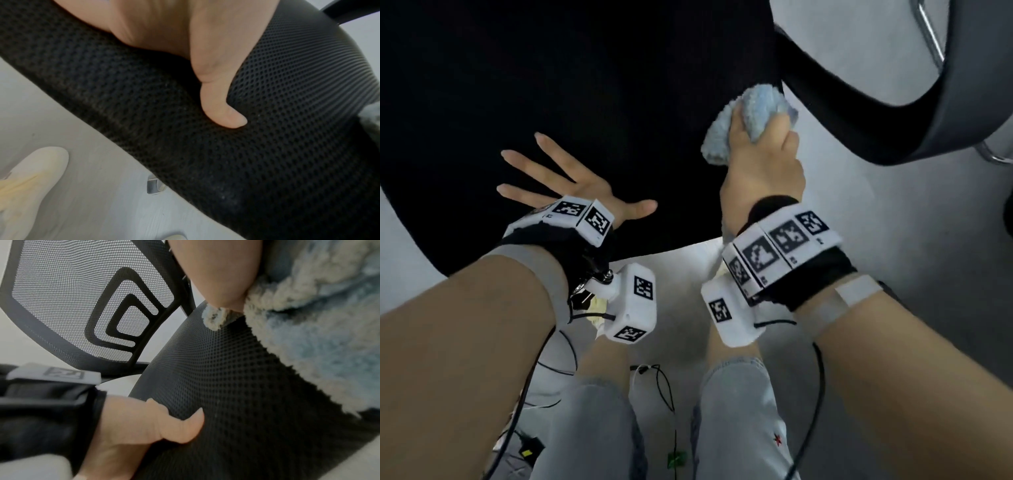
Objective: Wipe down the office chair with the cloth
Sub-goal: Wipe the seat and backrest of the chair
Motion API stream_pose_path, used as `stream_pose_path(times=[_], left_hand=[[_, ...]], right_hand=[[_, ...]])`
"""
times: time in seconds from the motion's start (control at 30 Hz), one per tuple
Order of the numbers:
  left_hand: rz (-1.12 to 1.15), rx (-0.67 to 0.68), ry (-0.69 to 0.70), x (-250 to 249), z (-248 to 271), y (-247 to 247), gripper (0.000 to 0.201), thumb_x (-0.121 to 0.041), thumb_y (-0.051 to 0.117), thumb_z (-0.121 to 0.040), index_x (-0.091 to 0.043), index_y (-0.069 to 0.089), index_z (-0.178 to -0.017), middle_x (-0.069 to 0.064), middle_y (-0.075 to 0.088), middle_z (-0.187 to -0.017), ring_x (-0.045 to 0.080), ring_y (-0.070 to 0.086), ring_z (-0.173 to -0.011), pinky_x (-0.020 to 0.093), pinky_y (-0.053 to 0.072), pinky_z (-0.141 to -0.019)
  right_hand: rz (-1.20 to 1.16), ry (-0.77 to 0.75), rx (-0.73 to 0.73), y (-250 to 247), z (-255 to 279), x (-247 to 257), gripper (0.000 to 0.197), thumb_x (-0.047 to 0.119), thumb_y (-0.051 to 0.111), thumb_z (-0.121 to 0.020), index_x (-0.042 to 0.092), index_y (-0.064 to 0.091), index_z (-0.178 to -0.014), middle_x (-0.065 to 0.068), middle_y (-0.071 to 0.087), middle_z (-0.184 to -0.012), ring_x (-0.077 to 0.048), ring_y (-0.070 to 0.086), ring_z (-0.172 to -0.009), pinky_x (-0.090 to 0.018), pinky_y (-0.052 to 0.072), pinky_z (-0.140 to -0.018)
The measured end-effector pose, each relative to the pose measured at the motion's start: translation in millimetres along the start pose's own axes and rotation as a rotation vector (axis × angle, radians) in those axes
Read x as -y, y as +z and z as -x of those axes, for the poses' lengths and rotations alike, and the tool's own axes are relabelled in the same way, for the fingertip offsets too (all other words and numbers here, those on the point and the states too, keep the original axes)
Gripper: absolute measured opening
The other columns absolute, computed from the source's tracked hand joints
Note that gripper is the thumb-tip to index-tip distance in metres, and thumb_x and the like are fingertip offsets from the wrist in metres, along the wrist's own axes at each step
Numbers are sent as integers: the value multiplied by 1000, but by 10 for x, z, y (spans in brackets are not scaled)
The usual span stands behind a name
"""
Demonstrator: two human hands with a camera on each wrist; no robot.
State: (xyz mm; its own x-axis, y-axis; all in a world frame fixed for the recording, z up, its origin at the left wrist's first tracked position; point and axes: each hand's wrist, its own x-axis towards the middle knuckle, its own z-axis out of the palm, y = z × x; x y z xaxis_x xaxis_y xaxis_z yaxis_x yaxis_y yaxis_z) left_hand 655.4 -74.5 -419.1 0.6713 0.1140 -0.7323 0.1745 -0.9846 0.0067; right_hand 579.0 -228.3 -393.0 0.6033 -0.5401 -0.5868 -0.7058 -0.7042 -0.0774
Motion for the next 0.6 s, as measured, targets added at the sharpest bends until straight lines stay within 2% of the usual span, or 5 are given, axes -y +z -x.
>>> stream_pose_path(times=[0.17, 0.23, 0.33, 0.43, 0.6], left_hand=[[-62, -155, 78, -72, 81, -9, 174, -96, 7, 2, -3, 0, -146, 37, -2, -148, 58, 4, -134, 70, 7, -104], [-66, -1, 50, -141, 62, 22, 170, -94, 20, -3, 1, 14, -144, 35, 15, -147, 51, 17, -135, 60, 16, -108], [-6, -93, -41, -217, 175, 32, 140, -79, 61, -45, -5, -2, -146, 30, -4, -151, 52, -1, -137, 63, 2, -108], [-83, 228, -102, -222, 78, -5, 113, -58, 63, -71, 3, 0, -143, 35, 1, -148, 49, 9, -136, 54, 12, -111], [-45, -23, -94, -183, 34, 69, 140, -68, 71, -49, -10, -14, -145, 28, -15, -150, 50, -10, -136, 66, 0, -107]], right_hand=[[-143, 97, -533, -118, -504, 350, 34, 4, 51, -88, 3, 50, -122, -19, 52, -121, -31, 54, -105, -30, 52, -72], [-135, 64, -425, -153, -611, 376, 37, 6, 41, -94, 9, 42, -131, -16, 41, -133, -28, 45, -117, -24, 46, -84], [-123, 103, -157, -142, -390, 217, 47, 13, 33, -97, 23, 25, -142, -9, 25, -144, -25, 32, -126, -27, 40, -92], [-36, 39, 19, -94, -53, 91, 65, 13, 43, -91, 25, 12, -146, -15, 15, -147, -30, 28, -127, -38, 39, -96], [-37, 53, -130, -277, -431, 205, 55, 11, 38, -93, 24, 22, -144, -16, 24, -143, -33, 30, -128, -37, 42, -93]])
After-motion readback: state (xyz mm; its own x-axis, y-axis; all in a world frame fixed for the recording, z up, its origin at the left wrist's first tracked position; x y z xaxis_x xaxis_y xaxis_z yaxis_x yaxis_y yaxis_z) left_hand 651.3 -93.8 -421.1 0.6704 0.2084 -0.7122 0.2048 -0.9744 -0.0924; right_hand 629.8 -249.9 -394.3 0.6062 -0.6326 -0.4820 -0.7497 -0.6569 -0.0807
